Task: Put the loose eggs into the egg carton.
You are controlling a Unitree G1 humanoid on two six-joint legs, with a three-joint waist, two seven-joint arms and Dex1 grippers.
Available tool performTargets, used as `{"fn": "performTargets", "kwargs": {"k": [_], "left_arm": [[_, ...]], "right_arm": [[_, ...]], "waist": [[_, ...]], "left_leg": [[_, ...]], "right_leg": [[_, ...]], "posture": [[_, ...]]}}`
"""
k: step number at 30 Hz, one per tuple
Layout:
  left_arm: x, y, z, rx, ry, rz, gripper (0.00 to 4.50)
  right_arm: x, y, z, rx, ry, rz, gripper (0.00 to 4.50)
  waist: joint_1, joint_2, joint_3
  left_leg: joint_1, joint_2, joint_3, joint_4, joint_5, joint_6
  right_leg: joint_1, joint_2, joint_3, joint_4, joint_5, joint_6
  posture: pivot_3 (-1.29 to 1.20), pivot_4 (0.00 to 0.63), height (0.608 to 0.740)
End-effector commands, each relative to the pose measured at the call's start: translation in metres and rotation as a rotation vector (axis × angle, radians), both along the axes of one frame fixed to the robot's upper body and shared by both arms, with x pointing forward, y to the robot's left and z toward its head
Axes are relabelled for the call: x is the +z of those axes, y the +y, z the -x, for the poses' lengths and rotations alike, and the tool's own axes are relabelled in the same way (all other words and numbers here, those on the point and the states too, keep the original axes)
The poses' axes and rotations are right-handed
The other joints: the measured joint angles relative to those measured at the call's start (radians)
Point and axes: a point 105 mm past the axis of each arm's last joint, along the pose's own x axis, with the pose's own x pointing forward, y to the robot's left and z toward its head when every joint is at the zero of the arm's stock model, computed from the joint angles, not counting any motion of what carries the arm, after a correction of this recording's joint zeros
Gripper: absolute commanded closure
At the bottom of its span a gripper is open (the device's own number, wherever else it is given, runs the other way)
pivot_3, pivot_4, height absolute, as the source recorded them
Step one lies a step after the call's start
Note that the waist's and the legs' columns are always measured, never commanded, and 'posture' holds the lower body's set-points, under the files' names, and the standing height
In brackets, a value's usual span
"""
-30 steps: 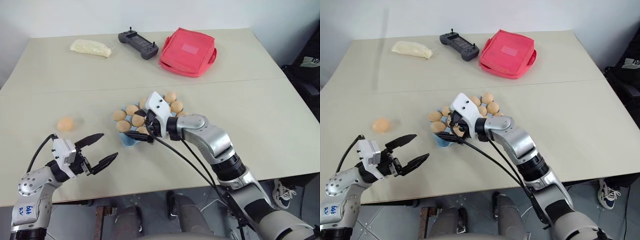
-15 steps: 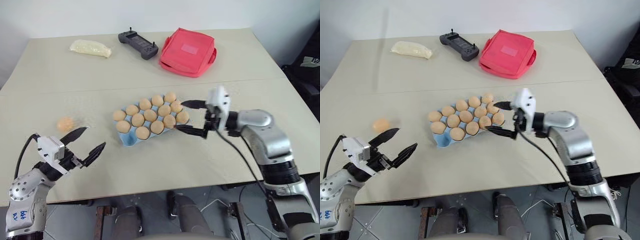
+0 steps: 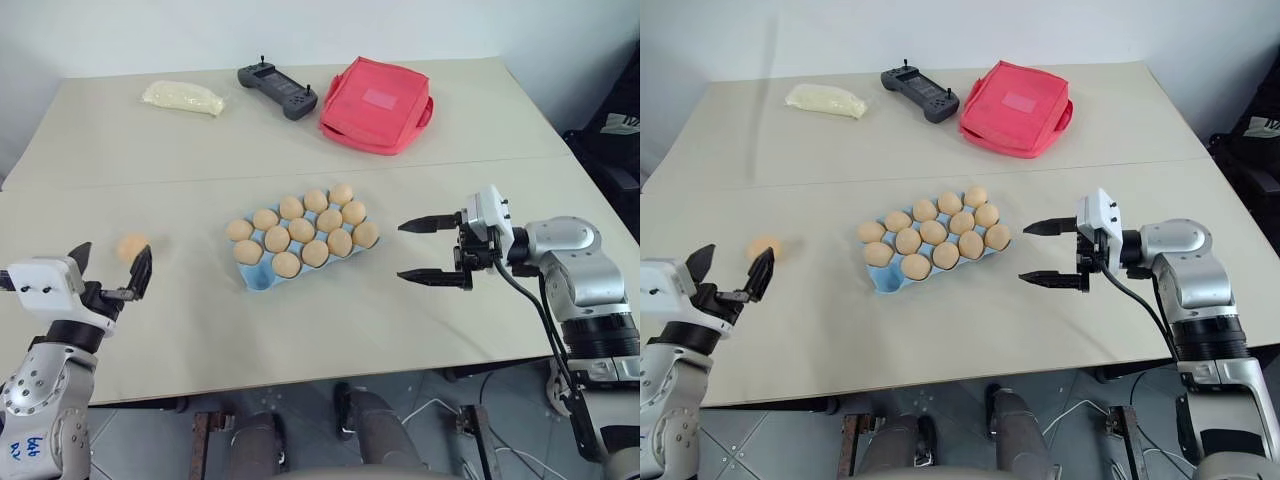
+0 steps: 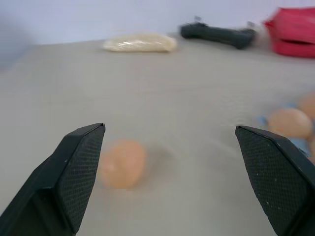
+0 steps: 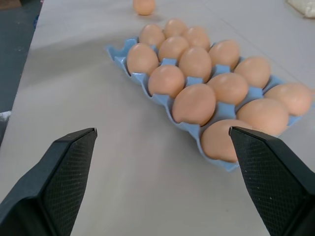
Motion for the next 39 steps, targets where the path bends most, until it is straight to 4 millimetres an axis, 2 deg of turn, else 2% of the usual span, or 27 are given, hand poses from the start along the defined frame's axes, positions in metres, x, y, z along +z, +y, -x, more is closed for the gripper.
{"fn": "performTargets", "kwargs": {"k": [1,4,9,12,15,21,28,32,37,39], "left_arm": [[0.007,0.008,-0.011,0.118,0.002,0.031,0.0],[-0.005,0.007,-0.027,0.123,0.109,0.056,0.0],[0.002,0.021,-0.054,0.198,0.092,0.083,0.0],[-0.002,0.028,-0.065,0.235,0.133,0.102,0.0],[-0.006,0.025,-0.076,0.205,0.16,0.114,0.0],[-0.014,0.024,-0.09,0.176,0.201,0.114,0.0],[-0.038,0.026,-0.098,0.193,0.288,0.112,0.0],[-0.041,0.02,-0.1,0.168,0.295,0.127,0.84],[-0.031,0.008,-0.102,0.098,0.273,0.087,2.4],[-0.019,-0.003,-0.101,0.028,0.232,0.052,2.48]], "right_arm": [[0.009,0.011,-0.004,0.02,-0.05,-0.022,0.01],[0.009,0.017,-0.005,0.027,-0.053,-0.033,0.01],[0.009,0.02,-0.002,0.019,-0.056,-0.047,0.01],[0.009,0.016,-0.001,-0.009,-0.063,-0.048,0.01],[0.009,0.013,0.002,-0.032,-0.064,-0.05,0.01],[0.009,0.008,0.006,-0.069,-0.063,-0.052,0.01],[0.008,0.006,0.008,-0.092,-0.062,-0.047,0.01],[0.011,0.004,0.005,-0.109,-0.074,-0.045,0.0],[0.012,0.002,0.004,-0.117,-0.076,-0.044,0.0],[0.013,0.0,0.004,-0.12,-0.078,-0.047,0.0]], "waist": [[0.002,0.0,0.0],[0.007,0.0,0.0],[0.021,0.0,0.0],[0.025,0.0,0.0],[0.024,0.0,0.0],[0.023,0.0,0.0],[0.024,0.0,0.0],[0.025,-0.001,0.0],[0.025,-0.001,0.0],[0.025,-0.001,0.0]], "left_leg": [[0.0,0.0,0.0,0.0,0.0,0.0],[0.0,-0.001,-0.001,0.0,0.001,0.0],[0.0,-0.001,0.0,0.0,0.001,-0.001],[0.0,-0.001,-0.001,0.0,0.001,-0.002],[0.0,-0.002,0.0,0.0,0.0,-0.002],[0.0,-0.001,0.0,0.001,0.0,-0.003],[0.001,-0.002,0.0,0.001,0.001,-0.003],[0.001,-0.002,0.0,0.001,0.001,-0.003],[0.001,-0.002,0.0,0.001,0.001,-0.003],[0.001,-0.002,0.0,0.001,0.001,-0.003]], "right_leg": [[0.001,0.0,0.0,0.0,0.0,0.0],[0.001,0.0,0.0,0.001,0.001,0.001],[-0.001,0.0,-0.002,0.004,0.001,0.001],[-0.001,-0.001,-0.003,0.005,0.001,0.001],[-0.001,-0.001,-0.004,0.006,0.001,0.002],[-0.001,-0.002,-0.005,0.006,0.001,0.002],[-0.001,-0.001,-0.005,0.008,0.001,0.002],[-0.001,-0.002,-0.005,0.008,0.001,0.002],[-0.001,-0.002,-0.005,0.008,0.001,0.002],[-0.001,-0.002,-0.005,0.008,0.001,0.002]], "posture": [[0.0,0.15,0.74],[0.0,0.15,0.74],[0.0,0.15,0.74],[0.0,0.15,0.74],[0.0,0.15,0.74],[0.0,0.15,0.74],[0.0,0.15,0.74],[0.0,0.15,0.74],[0.0,0.15,0.74],[0.0,0.15,0.74]]}}
